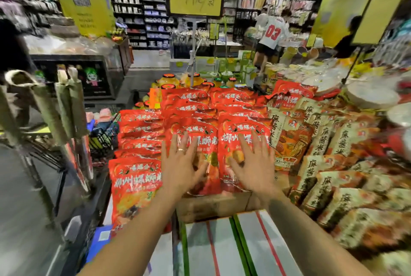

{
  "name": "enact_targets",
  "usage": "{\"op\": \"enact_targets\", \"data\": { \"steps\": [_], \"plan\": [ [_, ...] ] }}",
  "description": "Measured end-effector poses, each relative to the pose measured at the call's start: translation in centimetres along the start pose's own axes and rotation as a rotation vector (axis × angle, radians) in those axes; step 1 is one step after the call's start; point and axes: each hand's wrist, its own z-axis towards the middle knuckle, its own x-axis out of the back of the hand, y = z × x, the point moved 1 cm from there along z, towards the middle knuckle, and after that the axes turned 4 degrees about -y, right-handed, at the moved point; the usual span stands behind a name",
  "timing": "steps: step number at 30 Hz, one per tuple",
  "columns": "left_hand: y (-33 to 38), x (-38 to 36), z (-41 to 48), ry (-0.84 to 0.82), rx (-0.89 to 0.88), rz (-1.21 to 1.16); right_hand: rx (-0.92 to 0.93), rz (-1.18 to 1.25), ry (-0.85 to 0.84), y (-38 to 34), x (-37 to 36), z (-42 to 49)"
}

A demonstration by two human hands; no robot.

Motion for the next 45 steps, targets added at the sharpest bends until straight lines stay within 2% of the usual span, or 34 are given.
{"op": "enact_targets", "data": {
  "steps": [9, 13, 17, 21, 28, 34, 40, 45],
  "plan": [
    [0.6, 9.2, -6.2, 0.031, -0.02, 0.016, 0.062, -0.019, 0.01, -3.9, 6.5, -7.1],
    [0.4, 12.9, -11.5, 0.068, 0.047, 0.05, 0.129, -0.004, 0.019, -5.5, 8.2, -10.8],
    [0.3, 15.3, -18.5, 0.059, 0.142, 0.036, 0.209, 0.127, 0.027, -7.7, 8.0, -15.6],
    [-1.2, 17.7, -24.8, 0.049, 0.221, 0.123, 0.296, 0.204, -0.001, -12.1, 8.2, -20.2],
    [-7.1, 24.5, -34.7, 0.049, 0.404, 0.282, 0.491, 0.292, -0.02, -21.7, 9.2, -26.4],
    [-13.3, 28.9, -41.9, 0.048, 0.532, 0.323, 0.657, 0.278, -0.113, -30.6, 9.5, -31.4],
    [-20.9, 31.6, -49.4, -0.009, 0.603, 0.327, 0.704, 0.268, -0.113, -39.7, 7.5, -37.2],
    [-28.2, 32.5, -54.5, -0.012, 0.593, 0.318, 0.685, 0.247, -0.149, -46.4, 4.8, -41.5]
  ]
}}
